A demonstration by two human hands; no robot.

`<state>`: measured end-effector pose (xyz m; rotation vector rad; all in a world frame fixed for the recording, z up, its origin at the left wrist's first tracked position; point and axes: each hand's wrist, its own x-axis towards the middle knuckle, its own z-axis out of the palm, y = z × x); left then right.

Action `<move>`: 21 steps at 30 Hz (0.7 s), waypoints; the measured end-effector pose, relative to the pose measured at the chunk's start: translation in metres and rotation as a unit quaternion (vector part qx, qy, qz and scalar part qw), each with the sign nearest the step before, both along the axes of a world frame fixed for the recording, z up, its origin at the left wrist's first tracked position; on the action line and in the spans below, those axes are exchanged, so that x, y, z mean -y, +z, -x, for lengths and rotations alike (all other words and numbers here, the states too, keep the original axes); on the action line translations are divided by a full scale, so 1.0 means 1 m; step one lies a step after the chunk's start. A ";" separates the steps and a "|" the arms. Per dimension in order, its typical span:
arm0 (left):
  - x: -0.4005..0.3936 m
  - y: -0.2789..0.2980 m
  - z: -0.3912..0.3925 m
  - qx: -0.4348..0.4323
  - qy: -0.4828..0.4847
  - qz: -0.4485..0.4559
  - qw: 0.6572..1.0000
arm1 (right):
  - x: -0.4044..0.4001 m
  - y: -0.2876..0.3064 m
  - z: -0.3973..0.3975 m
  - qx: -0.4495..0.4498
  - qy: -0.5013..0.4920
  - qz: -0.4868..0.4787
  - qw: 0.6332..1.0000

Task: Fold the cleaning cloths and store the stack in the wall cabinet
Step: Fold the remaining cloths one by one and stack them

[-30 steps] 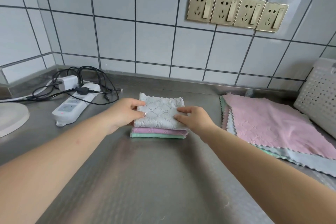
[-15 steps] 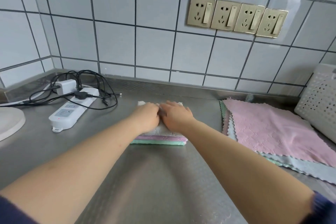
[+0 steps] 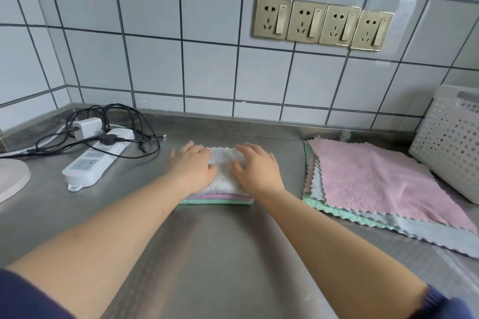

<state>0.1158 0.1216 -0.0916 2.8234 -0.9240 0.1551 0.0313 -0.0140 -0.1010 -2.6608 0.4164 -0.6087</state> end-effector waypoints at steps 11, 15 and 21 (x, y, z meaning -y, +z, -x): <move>0.096 0.037 0.103 -0.005 -0.197 0.177 0.964 | 0.120 0.034 0.142 0.082 -0.084 -0.025 0.993; 0.138 0.027 0.136 -0.075 -0.237 0.156 0.956 | 0.162 0.032 0.196 0.016 -0.129 -0.007 0.992; 0.171 0.007 0.161 -0.109 -0.272 0.111 0.950 | 0.181 0.024 0.238 -0.164 -0.114 0.007 0.980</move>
